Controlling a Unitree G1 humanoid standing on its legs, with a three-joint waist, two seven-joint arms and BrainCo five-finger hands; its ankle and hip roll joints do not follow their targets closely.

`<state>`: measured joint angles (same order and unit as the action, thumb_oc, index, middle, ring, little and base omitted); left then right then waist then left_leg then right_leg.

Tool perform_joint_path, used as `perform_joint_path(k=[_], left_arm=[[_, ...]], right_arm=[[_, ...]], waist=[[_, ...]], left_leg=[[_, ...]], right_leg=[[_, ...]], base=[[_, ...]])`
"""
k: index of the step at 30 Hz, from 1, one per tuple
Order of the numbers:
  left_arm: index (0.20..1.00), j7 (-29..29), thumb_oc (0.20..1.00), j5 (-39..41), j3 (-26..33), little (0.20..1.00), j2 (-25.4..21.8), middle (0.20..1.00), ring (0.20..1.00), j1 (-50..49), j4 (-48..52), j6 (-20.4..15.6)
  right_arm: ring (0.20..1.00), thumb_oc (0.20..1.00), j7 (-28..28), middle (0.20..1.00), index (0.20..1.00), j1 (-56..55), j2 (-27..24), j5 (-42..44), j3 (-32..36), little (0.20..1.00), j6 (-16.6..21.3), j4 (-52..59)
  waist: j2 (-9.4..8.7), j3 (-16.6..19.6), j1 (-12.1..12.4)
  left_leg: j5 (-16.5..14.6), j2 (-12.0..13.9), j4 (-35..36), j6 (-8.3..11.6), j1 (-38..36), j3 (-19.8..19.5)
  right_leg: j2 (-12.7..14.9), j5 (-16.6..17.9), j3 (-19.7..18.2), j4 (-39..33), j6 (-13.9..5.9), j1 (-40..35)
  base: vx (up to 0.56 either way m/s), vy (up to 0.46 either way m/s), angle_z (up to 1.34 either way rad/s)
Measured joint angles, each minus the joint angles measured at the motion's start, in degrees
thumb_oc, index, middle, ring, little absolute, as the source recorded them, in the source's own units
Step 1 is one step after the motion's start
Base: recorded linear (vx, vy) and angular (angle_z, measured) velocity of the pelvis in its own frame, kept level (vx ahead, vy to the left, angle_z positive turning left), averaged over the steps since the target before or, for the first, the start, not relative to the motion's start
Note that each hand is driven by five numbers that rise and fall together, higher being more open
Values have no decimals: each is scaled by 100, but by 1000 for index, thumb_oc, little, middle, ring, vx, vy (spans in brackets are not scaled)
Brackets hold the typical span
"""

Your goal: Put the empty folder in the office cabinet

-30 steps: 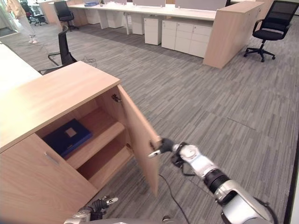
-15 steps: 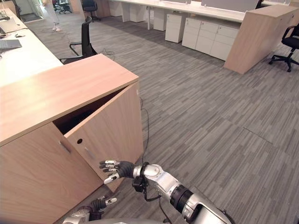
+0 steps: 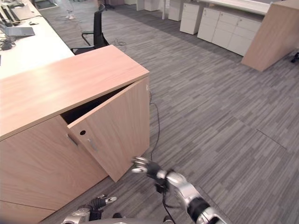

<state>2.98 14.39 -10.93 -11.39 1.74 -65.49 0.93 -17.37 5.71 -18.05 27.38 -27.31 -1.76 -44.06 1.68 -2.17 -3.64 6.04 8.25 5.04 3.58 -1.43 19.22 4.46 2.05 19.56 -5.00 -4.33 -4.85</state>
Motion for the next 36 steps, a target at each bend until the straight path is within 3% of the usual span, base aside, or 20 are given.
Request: perform_joint_path(k=[2, 5, 7, 10, 11, 12, 13, 14, 15, 16, 17, 19, 21, 25, 27, 29, 33, 34, 35, 36], left_arm=[[1000, -247, 1000, -4, -159, 1000, -142, 1000, 1000, -150, 538, -82], [1000, -415, 1000, -12, -287, 1000, -171, 1000, 1000, -107, 771, -337], [1000, -491, 1000, -4, -259, 1000, -3, 1000, 1000, -136, 548, -344], [1000, -488, 1000, 196, -273, 1000, 155, 1000, 1000, 40, 471, -356], [1000, -465, 1000, 340, -250, 1000, 138, 1000, 1000, 206, 567, -353], [1000, -390, 1000, 584, -249, 1000, -29, 1000, 1000, 172, 576, -267], [1000, -247, 1000, 817, -139, 1000, -14, 1000, 1000, 230, 603, -275], [1000, -164, 1000, 966, -54, 1000, 65, 1000, 1000, 254, 591, -279], [1000, -12, 1000, 1087, 327, 1000, 233, 1000, 1000, 290, 344, -339], [1000, 28, 1000, 1197, 476, 1000, 313, 1000, 1000, 332, 135, -319], [1000, 82, 1000, 1227, 464, 1000, 306, 1000, 1000, 223, -49, -259], [1000, 180, 1000, 1220, 460, 1000, 312, 1000, 1000, 149, -299, -139], [1000, 260, 1000, 1184, 415, 1000, 230, 1000, 1000, 11, -290, -119], [1000, 176, 1000, 966, 423, 1000, -54, 1000, 1000, -198, -140, -172], [1000, 68, 1000, 840, 418, 1000, -79, 1000, 1000, -183, 5, -247], [1000, -246, 1000, 345, 364, 1000, -111, 1000, 1000, -184, 262, -473], [1000, -383, 1000, 82, 274, 1000, -135, 1000, 1000, -135, 178, -526], [1000, -395, 1000, 0, 142, 1000, -151, 1000, 1000, -68, 75, -534], [1000, -428, 1000, -31, 20, 1000, -214, 1000, 1000, -29, 7, -540], [1000, -475, 1000, -72, -43, 1000, -307, 1000, 1000, 20, -107, -545]], right_arm=[[1000, 1000, 368, 1000, 1000, -237, -13, -518, 460, 1000, 167, -728], [1000, 1000, 755, 1000, 1000, -330, -50, -1134, 583, 1000, 123, -1633], [1000, 1000, 921, 1000, 1000, -329, 15, -1366, 760, 1000, 154, -2051], [1000, 1000, 1117, 1000, 1000, -196, 153, -1749, 793, 1000, 93, -2830], [1000, 1000, 1167, 1000, 1000, -141, 189, -1798, 818, 1000, 49, -2875], [1000, 1000, 1188, 1000, 1000, -9, 345, -1921, 941, 1000, 64, -2969], [1000, 1000, 1193, 1000, 1000, -83, 331, -1981, 1104, 1000, 118, -3130], [1000, 1000, 1228, 1000, 1000, -263, 319, -2011, 1291, 1000, 110, -3356], [1000, 1000, 1240, 1000, 1000, -285, 357, -2013, 1754, 1000, 23, -3691], [1000, 1000, 1240, 1000, 1000, -291, 335, -2019, 1852, 1000, -114, -3903], [1000, 1000, 1236, 1000, 1000, -288, 300, -2022, 1857, 1000, -139, -3905], [1000, 1000, 1240, 1000, 1000, -280, 270, -2023, 1859, 1000, -140, -3868], [1000, 1000, 1245, 1000, 1000, -328, 219, -2021, 1887, 1000, -147, -3704], [1000, 1000, 1244, 1000, 1000, -250, 321, -1950, 1907, 1000, -129, -3254], [1000, 1000, 1251, 1000, 1000, -275, 361, -1948, 1914, 1000, -92, -3198], [1000, 1000, 1352, 1000, 1000, -231, 444, -1931, 1923, 1000, -68, -3193], [1000, 1000, 1401, 1000, 1000, -163, 453, -1759, 2069, 1000, -13, -3240], [1000, 1000, 1503, 1000, 1000, -169, 403, -1726, 2133, 1000, 51, -3218], [1000, 1000, 1511, 1000, 1000, -145, 366, -1716, 2131, 1000, 124, -3187], [1000, 1000, 1499, 1000, 1000, -45, 377, -1707, 2123, 1000, 132, -3163]], waist=[[-115, -91, 15], [-218, -200, 116], [-161, -263, 139], [1, -444, 245], [-80, -559, 266], [-527, -591, 339], [-594, -568, 225], [-537, -530, 82], [-422, -443, 58], [-393, -401, 53], [-227, -309, 95], [-115, -238, 35], [-129, -184, 102], [-239, -74, 132], [-205, -57, 119], [-157, 41, 319], [-63, -67, 306], [-39, -125, 178], [-41, -196, 109], [-49, -214, 35]], left_leg=[[1, 33, -381, 16, 186, -87], [12, 123, -738, 18, 432, -339], [54, 205, -754, 54, 430, -432], [332, 270, -1033, 262, 885, -738], [761, 236, -1018, 535, 1213, -870], [443, 195, -1083, 220, 1119, -77], [206, 421, -1026, 265, 828, 724], [174, 628, -980, 299, 594, 1341], [176, 748, -774, 308, 311, 1687], [176, 725, -507, 309, 27, 1616], [173, 604, -279, 304, -247, 1385], [-2, 325, 67, 197, -446, 1255], [-228, 173, -2, 184, -473, 1146], [-447, -232, 18, -125, -442, 955], [-484, -333, -11, -185, -388, 844], [-554, -593, -31, -320, -375, 615], [-608, -808, -69, -493, -378, 453], [-607, -839, -69, -583, -411, 306], [-632, -888, -52, -640, -492, 176], [-634, -871, -12, -672, -473, 169]], right_leg=[[19, -40, 57, -4, 28, -32], [-66, -114, 234, -35, 96, -75], [-175, -193, 319, -29, 188, -173], [-440, -328, 306, 155, 326, -69], [-286, -494, 388, 449, 589, 240], [-8, -214, 626, 210, 821, 281], [46, -42, 982, 18, 797, 139], [26, -83, 1308, -8, 760, 64], [-11, -139, 1465, -3, 649, 17], [-56, -135, 1509, -2, 587, 6], [-82, -95, 1516, -1, 514, 11], [-30, -18, 1640, 13, 403, 2], [185, -27, 1768, 277, 250, 34], [697, -110, 1832, 645, 12, 65], [848, -147, 1901, 781, -46, 92], [1156, -140, 1974, 1038, -216, 99], [1618, -179, 2012, 1835, -258, 221], [1869, -203, 1897, 2483, -216, 401], [1985, -385, 1369, 2946, -217, 692], [1714, -658, 572, 2919, -276, 936]], base=[[-10, -142, 18], [0, -81, 36], [-7, -74, 37], [-155, -55, 100], [-62, 5, 126], [-25, 88, 130], [44, 146, 147], [85, 193, 162], [91, 223, 126], [83, 233, 49], [94, 253, 15], [71, 214, 32], [39, 130, 44], [43, 178, 26], [50, 172, 44], [71, 220, 52], [43, 167, 36], [-27, -5, 53], [11, -45, 51], [41, -49, 31]])
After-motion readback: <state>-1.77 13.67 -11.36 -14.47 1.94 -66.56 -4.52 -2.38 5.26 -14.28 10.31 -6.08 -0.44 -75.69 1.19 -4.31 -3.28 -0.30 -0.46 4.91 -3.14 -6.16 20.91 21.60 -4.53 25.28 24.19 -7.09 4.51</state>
